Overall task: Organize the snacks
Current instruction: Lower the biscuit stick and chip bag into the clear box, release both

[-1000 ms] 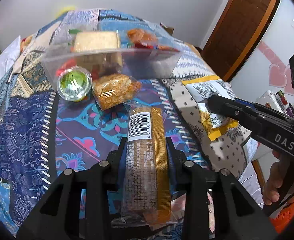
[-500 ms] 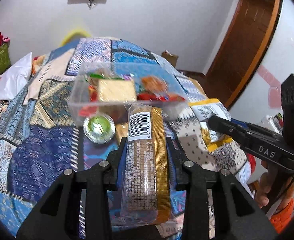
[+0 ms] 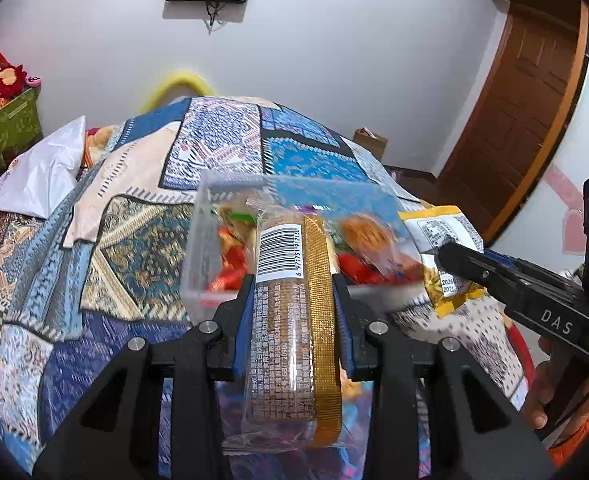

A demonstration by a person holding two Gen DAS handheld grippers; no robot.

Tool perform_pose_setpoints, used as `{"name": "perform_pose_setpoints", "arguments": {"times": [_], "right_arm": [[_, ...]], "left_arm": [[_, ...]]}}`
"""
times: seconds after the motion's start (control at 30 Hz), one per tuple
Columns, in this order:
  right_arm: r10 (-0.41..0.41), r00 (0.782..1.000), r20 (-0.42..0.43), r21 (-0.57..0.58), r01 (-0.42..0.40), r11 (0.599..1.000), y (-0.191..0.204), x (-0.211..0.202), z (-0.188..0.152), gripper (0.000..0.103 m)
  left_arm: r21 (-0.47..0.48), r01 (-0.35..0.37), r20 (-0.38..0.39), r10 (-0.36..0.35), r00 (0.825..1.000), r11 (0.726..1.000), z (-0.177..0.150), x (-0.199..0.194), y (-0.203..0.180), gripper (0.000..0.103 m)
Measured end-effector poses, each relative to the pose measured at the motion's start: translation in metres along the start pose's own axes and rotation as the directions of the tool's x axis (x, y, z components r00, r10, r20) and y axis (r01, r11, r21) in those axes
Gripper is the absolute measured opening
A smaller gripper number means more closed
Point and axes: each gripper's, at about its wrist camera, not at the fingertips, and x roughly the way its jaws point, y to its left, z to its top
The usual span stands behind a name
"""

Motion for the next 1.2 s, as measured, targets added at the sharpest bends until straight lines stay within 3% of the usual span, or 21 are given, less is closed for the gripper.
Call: {"name": "perform_pose_setpoints", "arguments": {"times": [0.57,0.93,1.07,1.2], "right_arm": [[-0.009,0.997,-0.072,-0.027,0.007,1.0,0.002,0.075,0.025,0.031],[-0.044,0.995,-0.091,-0.071,0.037,0.997,0.007,0.089,0.03,0.031],[-0.055,0.993,-0.108,-0.078,0.047,0.996,0.008,0.087,0.031,0.033],[-0.058,0.992,-0.109,-0.064,0.051,0.997,0.01,0.081,0.03,0.046]], "left_arm": [[-0.035,-0.068,-0.001,0.068,0.998,0.997,0.041,0.07,0.035,0.035],[-0.008,-0.114,-0.009,0.113,0.993,0.993,0.044,0.091,0.037,0.036],[-0.008,-0.112,-0.017,0.112,0.994,0.994,0.043,0.087,0.036,0.057],[0.026,-0.106,0.019,0.106,0.994,0.994,0.045,0.07,0.027,0.061]]}}
